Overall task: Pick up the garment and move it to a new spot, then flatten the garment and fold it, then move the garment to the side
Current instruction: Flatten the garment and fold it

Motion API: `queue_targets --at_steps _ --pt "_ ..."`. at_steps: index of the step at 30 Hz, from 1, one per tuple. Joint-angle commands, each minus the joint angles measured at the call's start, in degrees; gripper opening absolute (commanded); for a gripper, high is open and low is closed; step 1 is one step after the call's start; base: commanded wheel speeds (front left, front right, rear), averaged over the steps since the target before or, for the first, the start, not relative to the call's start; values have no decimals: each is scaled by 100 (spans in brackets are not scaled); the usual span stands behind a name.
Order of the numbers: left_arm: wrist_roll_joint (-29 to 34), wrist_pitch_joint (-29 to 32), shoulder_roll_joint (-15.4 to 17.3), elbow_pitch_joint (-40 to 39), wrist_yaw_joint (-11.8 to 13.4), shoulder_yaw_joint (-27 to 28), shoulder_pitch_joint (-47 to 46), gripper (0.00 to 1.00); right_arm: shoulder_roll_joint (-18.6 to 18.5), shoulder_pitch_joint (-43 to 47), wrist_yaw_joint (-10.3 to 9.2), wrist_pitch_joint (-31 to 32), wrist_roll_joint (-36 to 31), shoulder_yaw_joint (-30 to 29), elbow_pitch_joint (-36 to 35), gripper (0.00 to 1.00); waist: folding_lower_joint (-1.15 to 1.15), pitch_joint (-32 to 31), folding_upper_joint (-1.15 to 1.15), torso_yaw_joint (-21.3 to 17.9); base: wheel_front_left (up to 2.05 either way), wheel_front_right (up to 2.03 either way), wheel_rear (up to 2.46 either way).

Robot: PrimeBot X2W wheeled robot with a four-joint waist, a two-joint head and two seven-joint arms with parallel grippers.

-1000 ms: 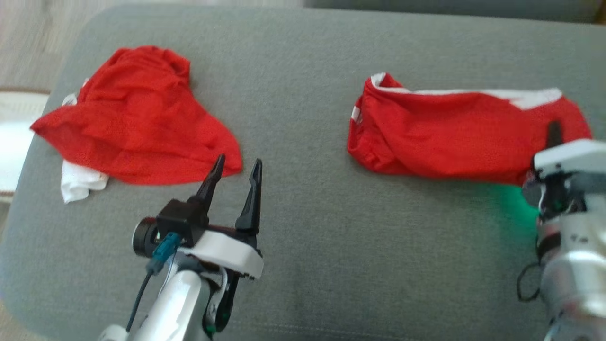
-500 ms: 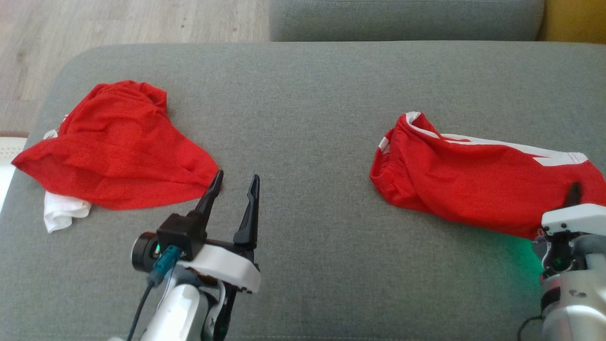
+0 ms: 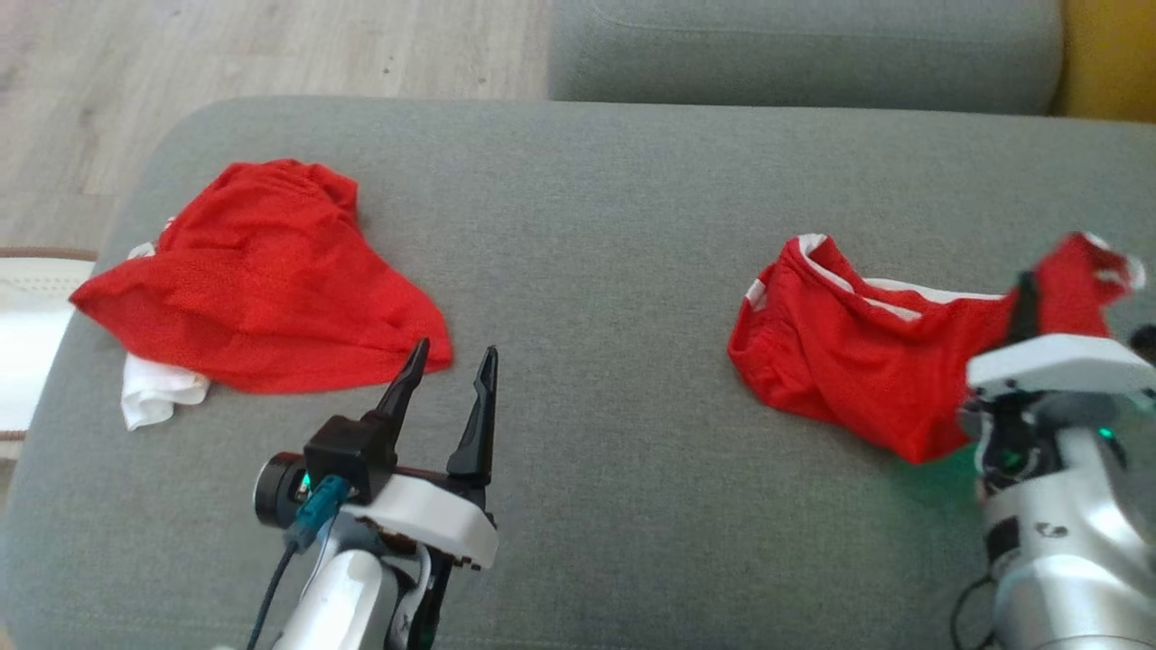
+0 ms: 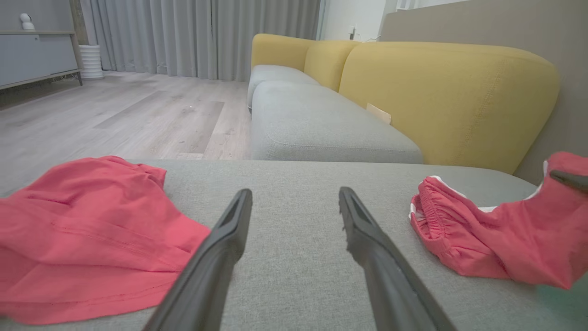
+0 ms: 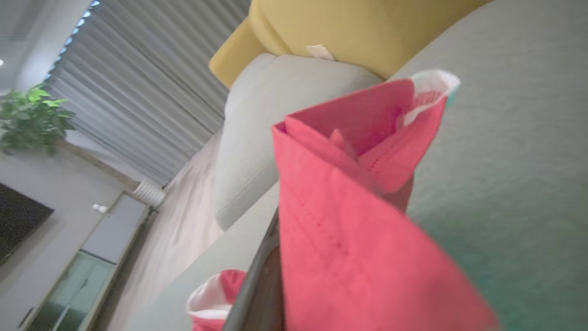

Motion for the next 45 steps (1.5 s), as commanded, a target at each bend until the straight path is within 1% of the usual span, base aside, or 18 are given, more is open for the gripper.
queue_targets --at_steps 1,5,9,13,18,23,24,25,30,36,40,45 --pt "32 -45 39 -149 -9 184 -70 100 46 -221 -5 -100 251 476 -257 0 0 -56 0 59 0 0 0" --pt "38 -45 39 -142 -18 193 -35 100 46 -37 -5 -242 941 1480 -448 0 0 -103 0 145 0 0 0" --pt "37 -45 39 -142 -16 185 -24 100 47 57 -5 -407 1306 2215 -433 0 0 -112 0 234 0 0 0" --pt "35 -45 39 -151 -10 180 -19 100 47 26 -5 -541 1484 2639 -201 0 0 -93 0 315 0 0 0" --pt "40 -45 39 -156 -12 202 -11 100 47 -88 -5 -648 1592 2895 87 0 0 -54 0 369 0 0 0" --pt "31 -45 39 -168 -4 196 -22 100 47 -238 -5 -694 1742 3292 390 0 0 2 0 402 0 0 0" --pt "27 -45 39 -170 -1 190 -29 100 47 -273 -5 -705 1711 3395 470 83 0 13 0 407 0 0 0" --pt "23 -45 39 -172 2 182 -36 100 47 -300 -5 -709 1712 3502 518 100 0 23 0 413 0 0 0" --pt "-15 -45 39 -186 24 140 -70 100 48 -340 -5 -683 1733 4192 658 100 0 61 0 450 0 0 0" --pt "-57 -45 39 -184 55 116 -81 100 48 -294 -5 -453 1921 4921 727 100 0 51 0 465 0 0 0" --pt "-59 -45 39 -174 76 172 -52 100 48 -243 -5 -366 2129 5288 587 100 0 -9 0 354 0 0 0" --pt "-48 -45 39 -215 82 241 -33 100 48 -272 -5 -605 2070 5490 478 100 0 -101 0 74 0 0 0"
